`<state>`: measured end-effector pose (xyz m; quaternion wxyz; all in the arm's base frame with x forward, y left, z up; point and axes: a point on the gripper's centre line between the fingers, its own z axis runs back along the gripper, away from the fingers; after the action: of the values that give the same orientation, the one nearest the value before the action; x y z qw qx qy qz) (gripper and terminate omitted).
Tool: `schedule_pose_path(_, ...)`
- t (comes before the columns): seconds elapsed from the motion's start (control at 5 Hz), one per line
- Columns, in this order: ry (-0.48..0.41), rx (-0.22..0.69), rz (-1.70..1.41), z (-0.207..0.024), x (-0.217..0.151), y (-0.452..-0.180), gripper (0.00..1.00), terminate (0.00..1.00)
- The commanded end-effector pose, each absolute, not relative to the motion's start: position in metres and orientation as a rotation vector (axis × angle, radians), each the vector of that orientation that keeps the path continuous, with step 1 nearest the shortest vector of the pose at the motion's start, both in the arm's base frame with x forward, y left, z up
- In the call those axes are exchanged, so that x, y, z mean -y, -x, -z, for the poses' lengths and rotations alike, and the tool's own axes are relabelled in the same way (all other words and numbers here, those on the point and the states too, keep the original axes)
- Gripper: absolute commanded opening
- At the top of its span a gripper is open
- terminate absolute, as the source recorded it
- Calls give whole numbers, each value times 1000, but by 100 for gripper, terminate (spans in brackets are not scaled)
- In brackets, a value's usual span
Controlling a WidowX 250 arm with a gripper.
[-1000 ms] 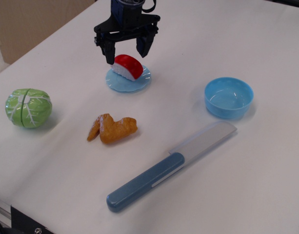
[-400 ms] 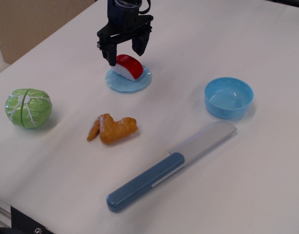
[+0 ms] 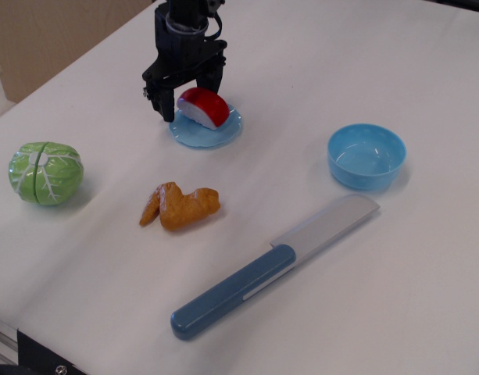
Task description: Take sushi off plate
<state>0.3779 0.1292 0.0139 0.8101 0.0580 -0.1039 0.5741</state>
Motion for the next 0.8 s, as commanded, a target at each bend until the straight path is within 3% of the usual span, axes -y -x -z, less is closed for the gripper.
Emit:
schedule_pose_path(0.0,-86,292,-1214,-43,-119,-373,100,0)
schedule_pose_path(0.2,-76,289,-1193,-41,-112,-374,100,0)
schedule_pose_path(0.4,-78,310,-1181,-44,-105,-371,0,0)
schedule_pose_path(0.6,-82,331,-1158,-48,-96,-366,0,0)
